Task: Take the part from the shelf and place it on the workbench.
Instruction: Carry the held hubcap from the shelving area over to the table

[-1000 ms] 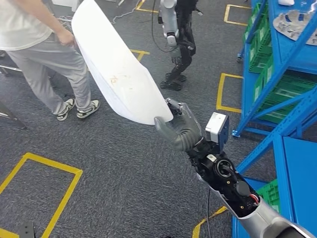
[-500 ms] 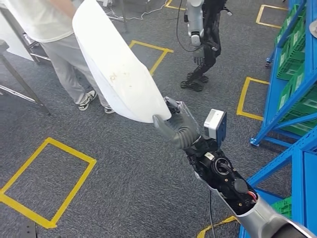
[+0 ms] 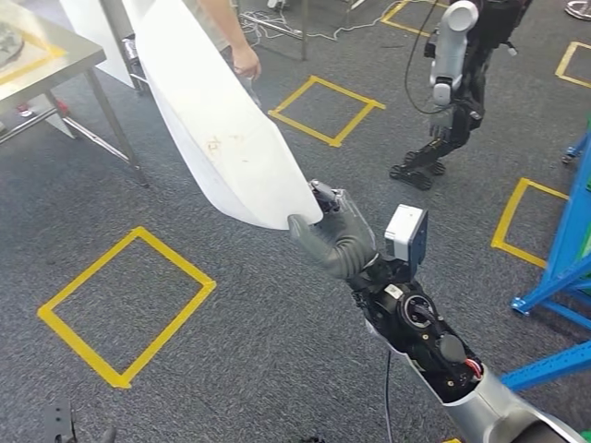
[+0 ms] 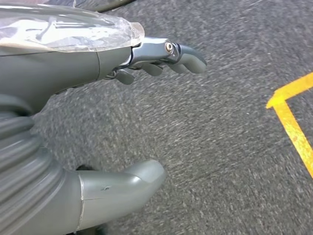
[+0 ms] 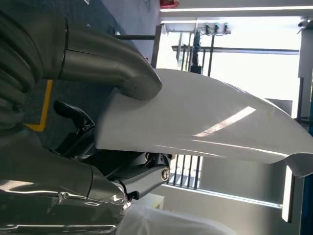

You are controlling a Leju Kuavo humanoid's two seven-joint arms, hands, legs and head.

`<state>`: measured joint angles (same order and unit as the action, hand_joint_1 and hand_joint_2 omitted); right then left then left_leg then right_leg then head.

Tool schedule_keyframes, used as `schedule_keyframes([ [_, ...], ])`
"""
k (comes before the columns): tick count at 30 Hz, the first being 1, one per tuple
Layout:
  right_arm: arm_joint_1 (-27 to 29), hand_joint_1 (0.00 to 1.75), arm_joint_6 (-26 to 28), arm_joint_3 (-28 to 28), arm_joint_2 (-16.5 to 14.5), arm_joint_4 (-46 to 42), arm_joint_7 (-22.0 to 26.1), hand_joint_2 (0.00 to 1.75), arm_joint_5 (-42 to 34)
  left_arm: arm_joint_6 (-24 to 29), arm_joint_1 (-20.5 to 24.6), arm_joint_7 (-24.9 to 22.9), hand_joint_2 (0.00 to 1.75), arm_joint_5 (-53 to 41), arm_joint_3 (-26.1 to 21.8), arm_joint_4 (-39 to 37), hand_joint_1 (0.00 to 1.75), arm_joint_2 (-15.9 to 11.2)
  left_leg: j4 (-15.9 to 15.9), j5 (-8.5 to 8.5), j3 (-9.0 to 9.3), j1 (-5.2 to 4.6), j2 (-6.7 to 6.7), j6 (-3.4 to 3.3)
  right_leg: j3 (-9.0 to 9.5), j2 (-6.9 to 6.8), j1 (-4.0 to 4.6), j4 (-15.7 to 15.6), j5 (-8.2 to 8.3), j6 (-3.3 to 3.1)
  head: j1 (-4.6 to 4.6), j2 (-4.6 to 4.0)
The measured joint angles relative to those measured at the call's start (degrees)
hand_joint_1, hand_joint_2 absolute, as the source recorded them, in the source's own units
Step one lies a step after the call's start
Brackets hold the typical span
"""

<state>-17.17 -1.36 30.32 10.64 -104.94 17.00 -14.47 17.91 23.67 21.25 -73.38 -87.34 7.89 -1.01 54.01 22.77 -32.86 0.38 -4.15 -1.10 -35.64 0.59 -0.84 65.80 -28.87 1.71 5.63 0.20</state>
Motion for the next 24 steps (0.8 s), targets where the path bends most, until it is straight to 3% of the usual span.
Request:
schedule_keyframes([
  [1,-0.2,1.75,0.0,0.0,0.0,0.1,0.0,1.75,0.0,-0.1,0.0,-0.2,1.75,-0.1,0.0,0.0,0.0,0.1,0.1,0.09,0.06,-0.01,-0.76,0.17,1.73,1.26,-0.11,-4.1,2.04,-0.21,0.07,0.0],
  [3,-0.5,1.75,-0.2,0.0,0.0,0.3,0.2,1.75,0.0,-0.3,0.2,-0.6,1.75,-0.3,0.0,0.0,0.0,0.2,0.4,0.08,-0.4,0.01,-2.0,0.7,4.15,3.35,-0.29,-9.6,3.66,-0.52,-0.01,0.0],
  [4,-0.6,1.75,-0.3,0.0,0.0,0.4,0.3,1.75,0.0,-0.3,0.2,-0.7,1.75,-0.4,0.0,0.0,0.0,0.2,0.5,-0.08,-0.81,0.05,-2.57,1.07,4.51,3.71,-0.27,-10.3,3.41,-0.65,-0.07,0.0],
  [6,-0.8,1.75,-0.7,0.0,-0.1,0.7,0.6,1.75,-0.1,-0.4,0.1,-0.8,1.75,-0.5,0.0,0.0,0.0,0.1,0.6,-0.33,-1.39,0.26,-3.46,1.76,4.8,2.58,-0.32,-10.7,3.46,-0.99,-0.07,0.0],
  [8,-1.1,1.75,-1.1,0.1,-0.3,1.0,1.0,1.75,-0.2,-0.4,0.1,-0.8,1.75,-0.6,0.0,-0.1,0.0,0.0,2.8,1.01,-2.51,0.13,-1.3,2.31,5.17,1.17,-0.52,-11.3,3.71,-1.57,-0.54,0.0],
  [10,-1.4,1.75,-1.4,0.1,-0.4,1.4,1.1,1.75,-0.2,-0.5,0.4,-0.8,1.75,-0.6,0.0,-0.1,0.0,0.0,9.7,4.36,-6.01,0.06,2.28,2.84,5.35,-0.34,-0.39,-11.5,3.76,-1.98,-1.17,0.0],
  [12,-1.5,1.75,-1.6,0.2,-0.4,1.7,1.2,1.75,-0.3,-0.8,0.4,-0.8,1.75,-0.6,0.0,-0.1,0.0,0.1,16.7,6.71,-9.71,0.2,3.56,3.17,5.29,-1.9,-0.19,-11.5,3.68,-2.13,-1.36,0.0],
  [13,-1.5,1.75,-1.7,0.2,-0.4,1.9,1.2,1.75,-0.3,-0.9,0.3,-0.9,1.75,-0.6,0.0,-0.1,0.0,0.2,17.6,6.46,-10.21,0.23,3.75,3.22,5.28,-2.64,-0.15,-11.5,3.64,-2.15,-1.38,0.0],
  [14,-1.5,1.75,-1.7,0.2,-0.5,2.1,1.2,1.75,-0.3,-1.0,0.3,-0.9,1.75,-0.6,0.0,-0.1,0.0,0.2,15.9,5.19,-9.4,0.23,3.89,3.18,5.31,-3.32,-0.13,-11.5,3.59,-2.14,-1.4,0.0],
  [15,-1.6,1.75,-1.7,0.2,-0.5,2.2,1.2,1.75,-0.3,-1.0,0.3,-0.9,1.75,-0.6,0.0,-0.1,0.0,0.2,12.2,3.25,-7.42,0.18,4.35,3.03,5.39,-3.99,-0.12,-11.5,3.52,-2.07,-1.41,0.0],
  [17,-1.8,1.75,-1.7,0.2,-0.6,2.4,1.3,1.75,-0.3,-1.1,0.5,-0.9,1.75,-0.6,0.0,-0.1,0.0,0.1,3.8,0.37,-2.92,-0.23,6.75,2.35,5.62,-5.13,0.11,-11.5,3.29,-1.76,-1.45,0.0],
  [19,-2.0,1.75,-1.7,0.2,-0.7,2.6,1.3,1.75,-0.4,-1.3,0.7,-1.0,1.75,-0.7,0.0,-0.1,0.0,0.1,0.3,-0.21,-1.14,-0.76,7.94,1.49,5.77,-6.09,0.4,-11.5,3.02,-1.27,-1.35,0.0],
  [21,-2.3,1.75,-1.9,0.3,-0.8,2.8,1.3,1.75,-0.5,-1.3,0.7,-1.1,1.75,-0.8,0.0,-0.1,0.0,0.0,0.1,-0.27,-1.15,-0.86,6.65,0.81,5.95,-6.88,0.47,-11.5,2.74,-0.66,-1.22,0.0],
  [23,-2.6,1.75,-2.1,0.3,-0.9,2.9,1.3,1.75,-0.6,-1.3,0.7,-1.4,1.75,-0.8,0.0,-0.1,0.0,-0.1,-0.1,-0.44,-0.91,-0.53,5.5,0.18,5.29,-5.25,0.28,-9.7,1.25,-0.05,-1.08,0.0],
  [24,-2.7,1.75,-2.2,0.2,-0.9,3.0,1.2,1.75,-0.7,-1.4,0.7,-1.4,1.75,-0.7,0.0,-0.1,0.0,-0.1,-0.3,-0.51,-0.77,-0.33,4.97,-0.11,4.09,-3.78,0.17,-7.0,-0.33,0.16,-0.9,0.0],
])
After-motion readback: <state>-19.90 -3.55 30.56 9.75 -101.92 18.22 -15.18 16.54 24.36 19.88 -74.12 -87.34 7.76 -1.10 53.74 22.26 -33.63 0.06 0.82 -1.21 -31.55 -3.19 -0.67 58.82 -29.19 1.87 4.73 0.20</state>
